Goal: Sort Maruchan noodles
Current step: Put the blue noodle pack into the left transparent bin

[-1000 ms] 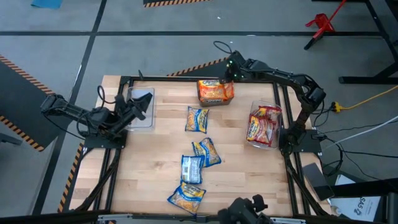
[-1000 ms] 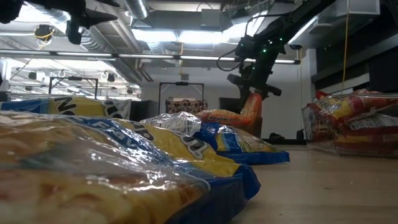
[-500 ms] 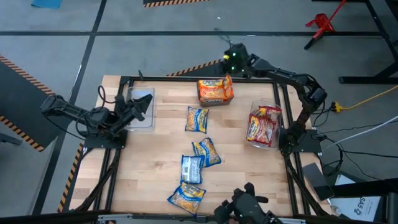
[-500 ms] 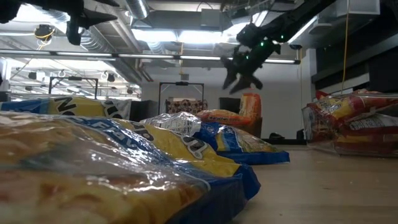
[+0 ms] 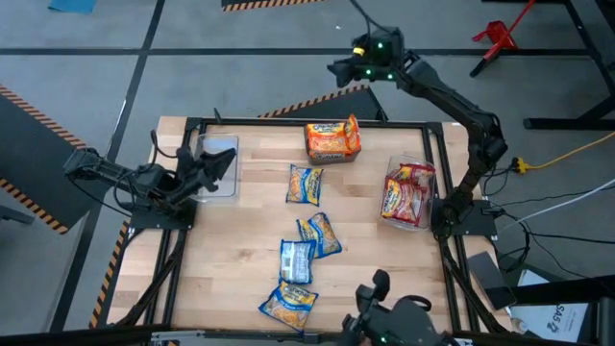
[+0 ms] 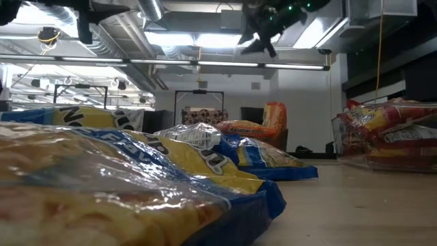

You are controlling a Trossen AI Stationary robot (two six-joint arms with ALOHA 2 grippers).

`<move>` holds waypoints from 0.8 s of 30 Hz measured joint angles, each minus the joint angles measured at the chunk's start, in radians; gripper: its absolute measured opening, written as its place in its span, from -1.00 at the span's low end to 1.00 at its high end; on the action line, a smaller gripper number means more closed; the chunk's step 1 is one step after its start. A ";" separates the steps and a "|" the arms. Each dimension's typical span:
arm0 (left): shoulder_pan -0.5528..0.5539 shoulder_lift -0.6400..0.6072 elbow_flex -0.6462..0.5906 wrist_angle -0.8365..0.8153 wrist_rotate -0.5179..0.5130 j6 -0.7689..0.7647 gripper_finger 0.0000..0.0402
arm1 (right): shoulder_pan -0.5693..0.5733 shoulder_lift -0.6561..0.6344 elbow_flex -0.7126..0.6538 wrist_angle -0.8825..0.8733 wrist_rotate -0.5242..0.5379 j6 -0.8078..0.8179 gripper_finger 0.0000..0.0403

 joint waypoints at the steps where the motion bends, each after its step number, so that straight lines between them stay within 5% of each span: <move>1: 0.000 0.000 0.000 0.000 -0.008 -0.007 -0.38 | 0.000 0.000 0.014 0.001 -0.029 -0.001 -0.23; 9: 0.000 0.000 0.000 -0.002 0.172 -0.085 -0.38 | 0.022 0.000 0.056 0.030 -0.182 0.069 -0.23; 17: 0.000 0.000 0.000 -0.052 0.328 -0.137 -0.38 | 0.063 0.000 0.057 0.068 -0.173 0.073 -0.23; 24: -0.020 0.008 0.000 -0.119 0.580 -0.205 -0.38 | 0.134 0.000 0.057 0.115 -0.182 0.073 -0.23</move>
